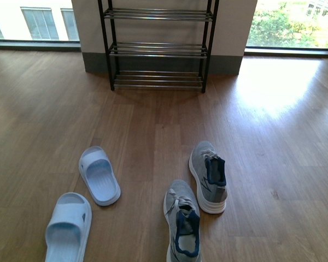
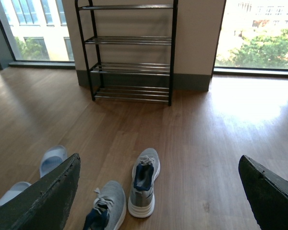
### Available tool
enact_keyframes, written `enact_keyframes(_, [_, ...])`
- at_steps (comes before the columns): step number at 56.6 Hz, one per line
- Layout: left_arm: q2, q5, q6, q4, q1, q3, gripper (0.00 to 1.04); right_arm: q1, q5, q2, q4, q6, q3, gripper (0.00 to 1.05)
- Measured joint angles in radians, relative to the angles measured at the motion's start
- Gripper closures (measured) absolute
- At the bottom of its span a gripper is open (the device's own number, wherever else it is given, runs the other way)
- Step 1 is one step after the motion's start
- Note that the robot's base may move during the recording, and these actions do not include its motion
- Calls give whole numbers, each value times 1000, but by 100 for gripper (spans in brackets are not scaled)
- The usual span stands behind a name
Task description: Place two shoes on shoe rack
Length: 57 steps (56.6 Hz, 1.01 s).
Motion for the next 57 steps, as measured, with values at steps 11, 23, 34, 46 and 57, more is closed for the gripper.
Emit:
enact_keyframes(11, [0, 0, 0, 0, 0, 0, 9, 0, 0, 0, 0, 0, 0, 9])
enact_keyframes(23, [0, -3, 0, 0, 0, 0, 9, 0, -5, 2, 0, 0, 0, 9])
enact_keyframes(34, [0, -2, 0, 0, 0, 0, 9, -4, -39, 32, -67, 6, 22, 9])
enact_keyframes(46, [0, -1, 0, 0, 0, 0, 9, -8, -81, 465, 17, 11, 127, 9])
enact_keyframes(57, [0, -1, 0, 0, 0, 0, 9, -14, -79, 1007, 320, -20, 190, 9])
